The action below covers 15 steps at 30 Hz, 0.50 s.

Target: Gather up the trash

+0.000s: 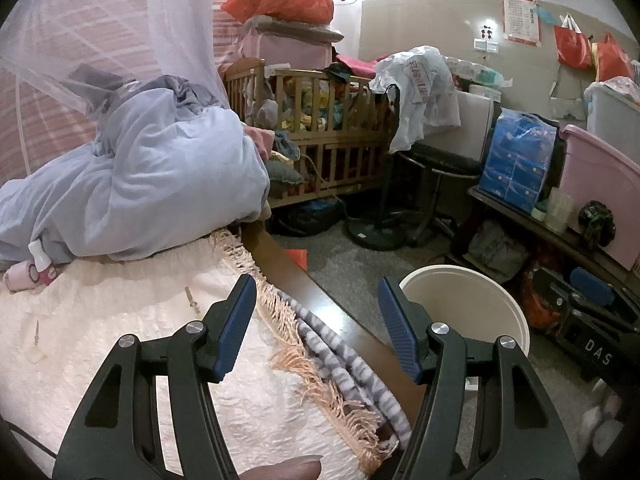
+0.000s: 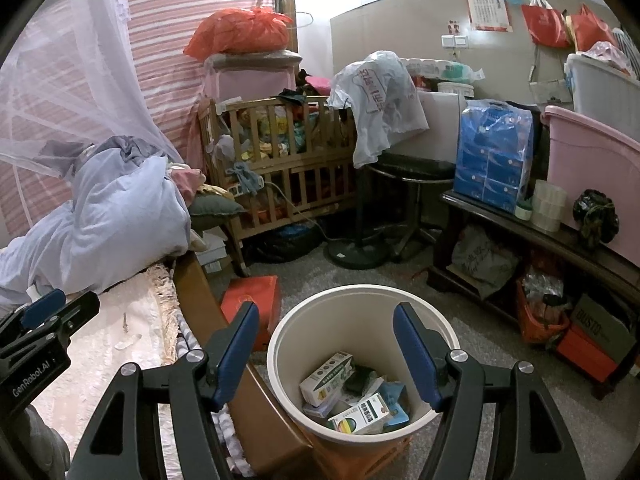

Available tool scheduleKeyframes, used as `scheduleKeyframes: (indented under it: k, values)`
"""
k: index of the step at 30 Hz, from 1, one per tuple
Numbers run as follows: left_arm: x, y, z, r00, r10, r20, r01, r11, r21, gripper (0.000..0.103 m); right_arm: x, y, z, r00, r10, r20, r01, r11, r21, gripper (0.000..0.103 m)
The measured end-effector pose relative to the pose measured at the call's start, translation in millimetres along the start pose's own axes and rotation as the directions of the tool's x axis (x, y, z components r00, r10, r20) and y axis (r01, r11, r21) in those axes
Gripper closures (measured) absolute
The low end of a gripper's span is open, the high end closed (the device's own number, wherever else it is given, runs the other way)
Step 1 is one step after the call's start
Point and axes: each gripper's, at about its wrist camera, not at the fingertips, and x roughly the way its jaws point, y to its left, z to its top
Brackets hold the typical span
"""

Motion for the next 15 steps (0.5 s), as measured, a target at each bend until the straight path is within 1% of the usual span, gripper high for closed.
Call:
scheduleKeyframes:
  k: [15]
  values:
    - [5.6, 6.1, -3.3, 1.000, -0.006, -0.017, 0.006, 1.000, -0.008, 0.041, 7.3, -1.9, -2.9, 1.000, 0.001, -0.019, -0.001, 1.000, -0.006, 0.036]
